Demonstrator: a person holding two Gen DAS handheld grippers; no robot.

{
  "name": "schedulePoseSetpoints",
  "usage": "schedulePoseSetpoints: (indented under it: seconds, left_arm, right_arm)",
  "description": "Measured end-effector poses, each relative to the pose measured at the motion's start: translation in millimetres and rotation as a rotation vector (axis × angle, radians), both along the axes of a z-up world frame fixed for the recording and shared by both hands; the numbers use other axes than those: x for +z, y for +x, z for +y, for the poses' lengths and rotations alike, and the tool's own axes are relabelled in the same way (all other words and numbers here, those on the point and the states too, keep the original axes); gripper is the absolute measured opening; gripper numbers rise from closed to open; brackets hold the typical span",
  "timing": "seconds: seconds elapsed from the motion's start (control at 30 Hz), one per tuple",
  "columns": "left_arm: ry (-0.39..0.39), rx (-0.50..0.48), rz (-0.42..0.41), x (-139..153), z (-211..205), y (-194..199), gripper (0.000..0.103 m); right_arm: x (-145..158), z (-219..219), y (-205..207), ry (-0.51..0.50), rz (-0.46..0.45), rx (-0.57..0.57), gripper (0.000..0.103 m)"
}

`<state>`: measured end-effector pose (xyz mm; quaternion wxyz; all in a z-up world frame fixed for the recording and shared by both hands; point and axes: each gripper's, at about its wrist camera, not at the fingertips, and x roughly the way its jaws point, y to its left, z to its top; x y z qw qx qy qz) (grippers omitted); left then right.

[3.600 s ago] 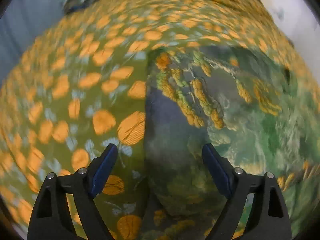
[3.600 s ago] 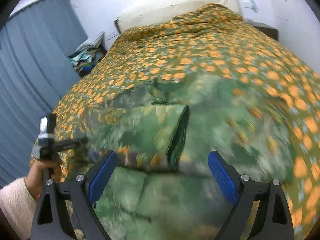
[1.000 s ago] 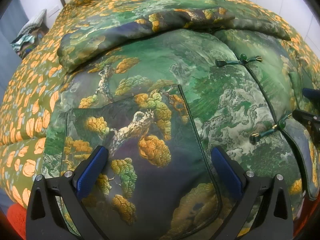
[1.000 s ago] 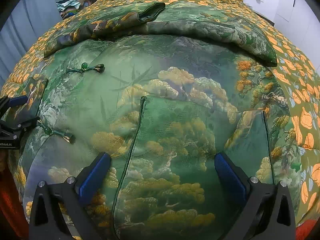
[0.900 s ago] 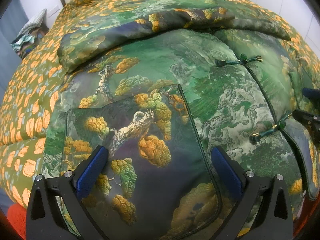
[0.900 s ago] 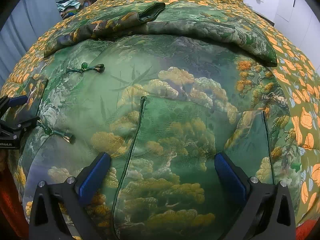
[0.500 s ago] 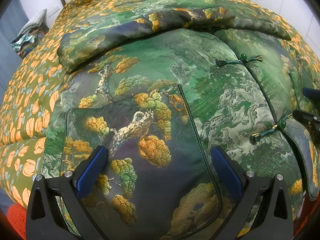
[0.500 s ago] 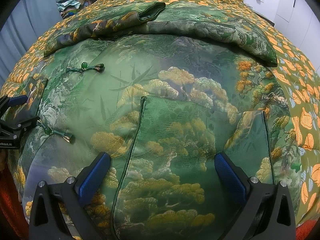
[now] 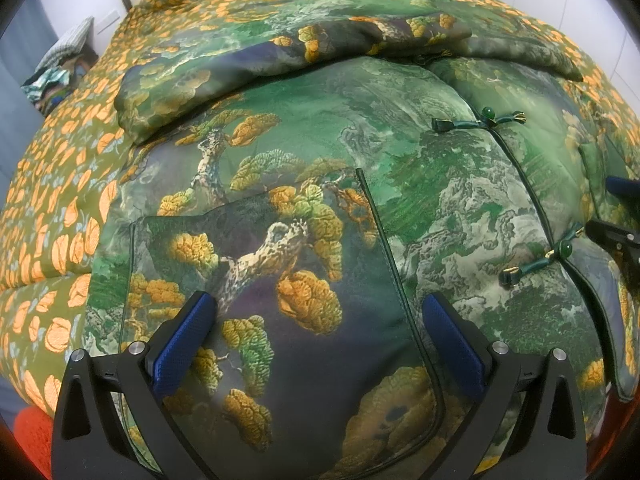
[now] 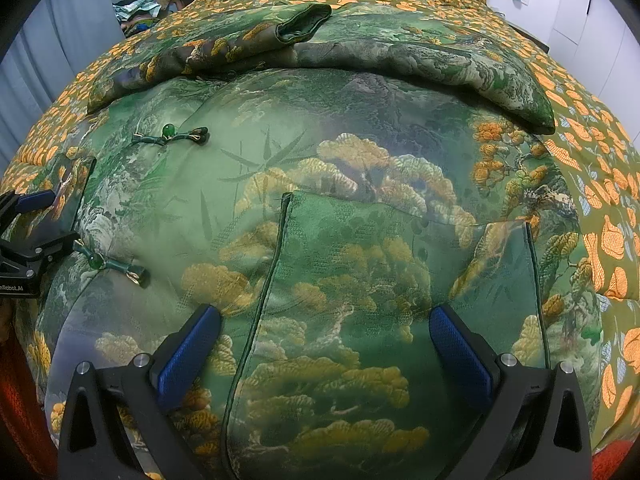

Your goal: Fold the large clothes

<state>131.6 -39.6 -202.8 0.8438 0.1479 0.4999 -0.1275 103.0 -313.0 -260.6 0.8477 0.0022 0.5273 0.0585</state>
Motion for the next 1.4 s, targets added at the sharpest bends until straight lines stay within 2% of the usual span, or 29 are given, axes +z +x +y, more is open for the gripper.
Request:
schedulePoseSetpoints:
  seconds: [0.53,0.7,0.93,1.13,1.4]
  left_arm:
    - [-0.005,0.001,0.002,-2.1,1.4,-0.9,0.103]
    - [-0.004,-0.003,0.001,-3.3,1.9,-1.7,0.103]
    - [-0.005,-0.003,0.001,-3.5,3.8,1.7,0.103]
    - [-0.005,-0.002,0.001,-3.3,3.4,1.9,0.103]
    - [-0.009,-0.011,0.022,1.2,4.9,2.9,0.103]
  right_arm:
    - [1.2,2.3,0.2,-0.017,0.004,-0.004,0.103]
    - [19.9,10.0,2.3,-0.078,0.039,-0.020,0.103]
    - [54.9,25.1,-14.7,-0.212,-0.028,-0.027,0.103]
    - [62.9,29.9,-17.5,-0.272,-0.039,-0.049,0.103]
    - [62.0,30.4,-16.6,-0.285,-0.034,-0.065,0.103]
